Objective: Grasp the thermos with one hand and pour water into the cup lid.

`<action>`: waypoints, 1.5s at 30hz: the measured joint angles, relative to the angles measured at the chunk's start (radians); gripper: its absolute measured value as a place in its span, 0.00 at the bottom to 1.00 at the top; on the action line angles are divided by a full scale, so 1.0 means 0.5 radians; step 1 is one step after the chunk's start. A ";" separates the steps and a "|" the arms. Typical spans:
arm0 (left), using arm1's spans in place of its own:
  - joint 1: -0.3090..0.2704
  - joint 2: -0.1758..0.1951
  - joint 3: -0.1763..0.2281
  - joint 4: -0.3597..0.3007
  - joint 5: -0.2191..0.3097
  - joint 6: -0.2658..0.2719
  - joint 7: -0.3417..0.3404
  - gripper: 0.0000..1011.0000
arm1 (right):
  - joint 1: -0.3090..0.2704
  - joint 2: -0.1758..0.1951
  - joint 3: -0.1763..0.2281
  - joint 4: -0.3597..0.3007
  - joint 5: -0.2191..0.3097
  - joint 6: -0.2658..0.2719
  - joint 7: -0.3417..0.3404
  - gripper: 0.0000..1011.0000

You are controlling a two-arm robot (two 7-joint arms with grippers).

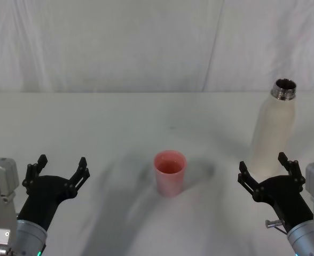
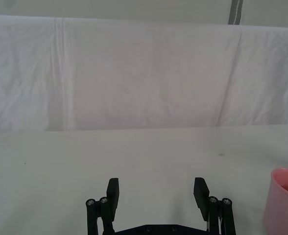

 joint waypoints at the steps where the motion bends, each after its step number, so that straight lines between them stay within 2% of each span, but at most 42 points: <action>1: 0.000 0.000 0.000 0.000 0.000 0.000 0.000 0.99 | 0.000 0.000 0.000 0.000 0.000 0.000 0.000 0.99; 45: 0.000 0.000 0.000 0.000 0.000 0.000 0.000 0.99 | 0.000 0.000 0.000 0.000 0.000 0.000 0.000 0.99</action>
